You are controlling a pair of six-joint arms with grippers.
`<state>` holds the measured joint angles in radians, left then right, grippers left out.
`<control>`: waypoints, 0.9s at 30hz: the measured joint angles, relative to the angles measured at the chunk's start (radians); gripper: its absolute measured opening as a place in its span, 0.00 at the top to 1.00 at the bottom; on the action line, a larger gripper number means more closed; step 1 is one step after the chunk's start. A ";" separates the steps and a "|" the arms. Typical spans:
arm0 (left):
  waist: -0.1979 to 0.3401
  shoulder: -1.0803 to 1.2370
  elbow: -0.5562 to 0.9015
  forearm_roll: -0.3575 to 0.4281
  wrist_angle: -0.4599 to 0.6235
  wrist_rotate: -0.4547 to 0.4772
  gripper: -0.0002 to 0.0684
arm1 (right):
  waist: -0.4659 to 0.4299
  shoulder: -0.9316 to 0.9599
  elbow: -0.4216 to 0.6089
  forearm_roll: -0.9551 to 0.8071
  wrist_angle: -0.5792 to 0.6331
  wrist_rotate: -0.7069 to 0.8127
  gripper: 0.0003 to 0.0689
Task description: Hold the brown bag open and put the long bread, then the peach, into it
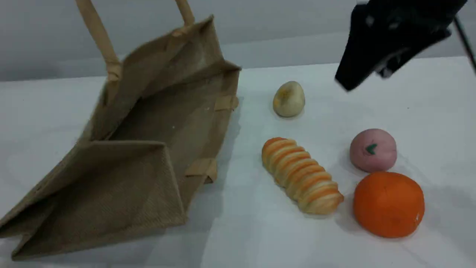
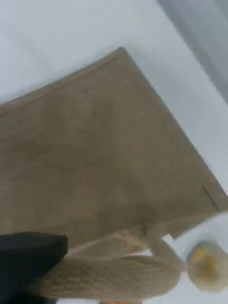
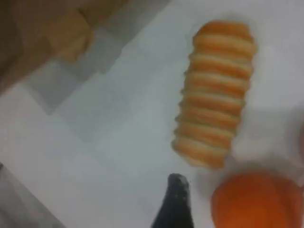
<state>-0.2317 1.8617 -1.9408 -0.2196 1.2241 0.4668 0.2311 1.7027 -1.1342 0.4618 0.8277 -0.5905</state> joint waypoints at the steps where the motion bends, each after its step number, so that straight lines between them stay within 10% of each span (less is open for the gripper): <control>1: 0.000 -0.010 0.000 -0.006 0.000 0.024 0.88 | 0.000 0.016 0.000 -0.001 0.000 0.002 0.18; 27: 0.000 -0.020 -0.025 -0.077 -0.002 0.075 0.88 | 0.161 0.342 0.000 0.007 -0.348 0.002 0.18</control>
<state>-0.2317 1.8414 -1.9659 -0.2968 1.2222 0.5414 0.3917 2.0446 -1.1342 0.4689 0.4800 -0.5883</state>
